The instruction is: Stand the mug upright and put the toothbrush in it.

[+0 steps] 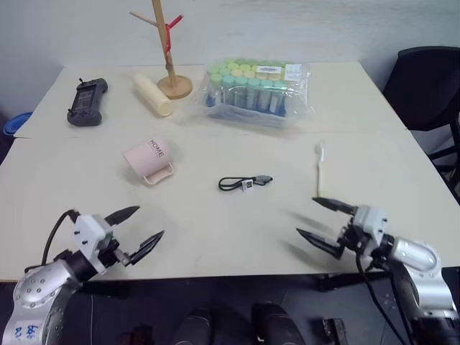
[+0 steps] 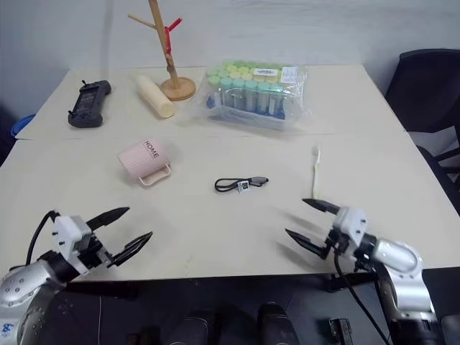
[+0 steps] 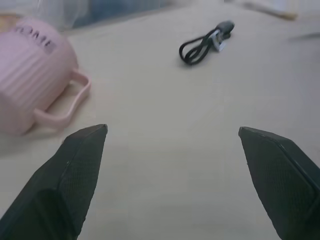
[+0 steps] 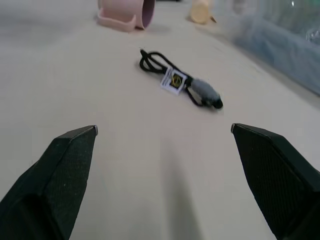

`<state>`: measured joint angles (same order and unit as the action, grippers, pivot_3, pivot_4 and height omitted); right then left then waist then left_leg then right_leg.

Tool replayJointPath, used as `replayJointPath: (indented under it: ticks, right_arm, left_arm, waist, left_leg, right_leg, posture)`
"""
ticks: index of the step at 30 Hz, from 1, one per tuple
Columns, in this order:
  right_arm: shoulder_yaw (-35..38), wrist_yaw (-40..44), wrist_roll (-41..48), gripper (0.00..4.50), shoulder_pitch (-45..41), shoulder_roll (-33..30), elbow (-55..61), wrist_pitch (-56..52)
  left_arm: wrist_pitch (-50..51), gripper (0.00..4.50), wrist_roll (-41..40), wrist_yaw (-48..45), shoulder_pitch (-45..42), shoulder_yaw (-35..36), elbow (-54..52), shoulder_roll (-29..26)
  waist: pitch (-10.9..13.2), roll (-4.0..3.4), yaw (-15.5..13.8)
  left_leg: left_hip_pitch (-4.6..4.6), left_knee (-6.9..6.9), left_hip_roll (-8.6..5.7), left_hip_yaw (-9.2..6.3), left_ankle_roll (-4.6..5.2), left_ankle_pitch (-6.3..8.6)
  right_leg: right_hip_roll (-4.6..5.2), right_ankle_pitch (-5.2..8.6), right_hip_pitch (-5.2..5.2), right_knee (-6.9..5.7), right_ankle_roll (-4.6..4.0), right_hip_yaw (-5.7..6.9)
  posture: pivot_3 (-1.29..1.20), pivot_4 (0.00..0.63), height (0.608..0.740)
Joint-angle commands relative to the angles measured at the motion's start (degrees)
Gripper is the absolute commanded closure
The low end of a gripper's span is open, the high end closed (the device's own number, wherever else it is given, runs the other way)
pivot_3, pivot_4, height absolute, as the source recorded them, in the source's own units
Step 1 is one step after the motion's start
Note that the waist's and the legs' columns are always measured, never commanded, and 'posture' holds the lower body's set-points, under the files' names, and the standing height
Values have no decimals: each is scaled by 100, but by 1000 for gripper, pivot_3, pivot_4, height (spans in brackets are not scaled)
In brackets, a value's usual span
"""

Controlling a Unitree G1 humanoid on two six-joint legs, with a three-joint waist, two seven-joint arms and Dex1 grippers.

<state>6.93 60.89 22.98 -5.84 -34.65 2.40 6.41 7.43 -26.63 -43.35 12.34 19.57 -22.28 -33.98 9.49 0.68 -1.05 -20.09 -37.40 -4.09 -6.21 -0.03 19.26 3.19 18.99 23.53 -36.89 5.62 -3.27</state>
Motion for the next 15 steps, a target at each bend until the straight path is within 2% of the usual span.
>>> replayJointPath:
  ticks: [1, 5, 9, 12, 15]
  right_arm:
    - [-317, -13, -98, 0, -646, -230, 250, -647]
    - [-1042, 80, -526, 0, -1783, -309, -168, -1562]
    - [-1581, 1, -917, 0, -2968, 69, -1142, -2101]
    - [-2139, -7, -1576, 0, -3952, 454, -2394, -2096]
    - [-2428, -9, -1975, 0, -4629, 821, -3520, -1796]
  left_arm:
    - [259, 37, -251, 52, -224, -10, -425, -124]
    - [572, 37, -397, -97, -173, -134, -532, -203]
    - [640, 37, -390, -194, -41, -139, -573, -221]
    - [521, 37, -288, -108, -98, -67, -633, -188]
    - [440, 37, -221, -101, -17, -73, -650, -144]
  waist:
    - [0, -1, -3]
    - [2, -3, 69]
    - [7, -4, 131]
    - [12, -7, 97]
    - [23, -11, 186]
  left_leg:
    - [0, 2, 0, -1, -1, 0]
    - [-7, 7, 4, 1, -6, -4]
    - [-13, 7, 6, 2, -7, -4]
    - [-16, 10, 8, -9, -8, -4]
    - [-20, -2, 2, 8, -7, -7]
  right_leg:
    - [0, 0, 1, 0, 0, 1]
    - [-5, 1, 15, 4, -2, -2]
    - [-7, 2, 17, 11, -3, -1]
    - [-6, 4, 18, 13, -7, 9]
    - [-4, 3, 28, -2, -7, -2]
  posture:
    - [0, 150, 740]
    - [0, 150, 740]
    - [0, 150, 740]
    - [0, 150, 740]
    - [0, 150, 740]
